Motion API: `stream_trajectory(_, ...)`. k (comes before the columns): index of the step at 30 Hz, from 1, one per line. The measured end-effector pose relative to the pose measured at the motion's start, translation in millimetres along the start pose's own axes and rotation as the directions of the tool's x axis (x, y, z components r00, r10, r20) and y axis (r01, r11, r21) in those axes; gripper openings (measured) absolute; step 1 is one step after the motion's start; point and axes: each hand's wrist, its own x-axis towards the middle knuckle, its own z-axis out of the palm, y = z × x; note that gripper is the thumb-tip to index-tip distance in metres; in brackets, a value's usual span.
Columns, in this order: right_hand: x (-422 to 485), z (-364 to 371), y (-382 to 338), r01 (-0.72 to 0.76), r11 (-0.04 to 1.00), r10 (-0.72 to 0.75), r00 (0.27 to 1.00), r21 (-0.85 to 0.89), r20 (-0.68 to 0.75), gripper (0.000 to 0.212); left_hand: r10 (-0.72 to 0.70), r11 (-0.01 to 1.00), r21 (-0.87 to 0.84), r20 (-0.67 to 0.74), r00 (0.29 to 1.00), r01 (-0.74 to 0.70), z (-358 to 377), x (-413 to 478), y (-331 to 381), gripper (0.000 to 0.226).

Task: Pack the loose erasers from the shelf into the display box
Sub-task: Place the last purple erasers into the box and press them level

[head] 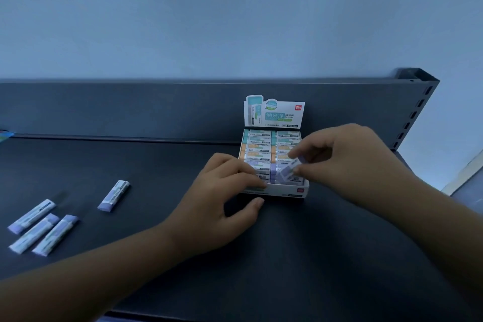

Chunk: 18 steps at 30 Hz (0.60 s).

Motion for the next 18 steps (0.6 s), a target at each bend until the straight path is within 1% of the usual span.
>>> stream_trajectory(2,0,1,-2,-0.082,0.997,0.082,0.996,0.003,0.045,0.017,-0.023,1.000,0.003,0.019,1.000,0.023,0,0,0,0.028)
stream_trajectory(4,-1,4,-4,-0.130,0.991,0.131,0.990,-0.019,0.057,0.018,-0.056,0.998,0.008,0.024,0.998,0.056,1,0,1,0.032)
stream_trajectory(6,-2,8,-5,-0.159,0.987,0.160,0.987,-0.033,0.033,0.019,-0.073,0.996,0.056,-0.002,0.997,0.073,4,1,2,0.031)
stream_trajectory(8,-4,14,-5,-0.168,0.985,0.168,0.986,-0.034,-0.002,0.017,-0.054,0.989,0.137,-0.029,0.998,0.058,7,1,4,0.028)
stream_trajectory(11,-9,20,-4,-0.147,0.988,0.145,0.989,-0.054,-0.041,0.014,-0.037,0.982,0.184,-0.039,0.999,0.043,8,1,6,0.024)
stream_trajectory(12,-11,21,-4,-0.134,0.987,0.129,0.990,-0.086,-0.059,0.012,-0.037,0.981,0.188,-0.044,0.998,0.045,7,1,7,0.024)
stream_trajectory(14,-15,22,-3,-0.101,0.972,0.080,0.992,-0.213,-0.101,0.009,-0.041,0.980,0.191,-0.051,0.998,0.050,7,0,7,0.023)
stream_trajectory(16,-17,22,0,-0.057,0.945,0.025,0.994,-0.321,-0.103,0.017,-0.047,0.980,0.193,-0.046,0.998,0.055,7,0,8,0.023)
stream_trajectory(18,-19,23,1,-0.018,0.924,0.006,0.999,-0.383,-0.034,0.027,-0.048,0.980,0.194,-0.039,0.998,0.055,7,1,8,0.023)
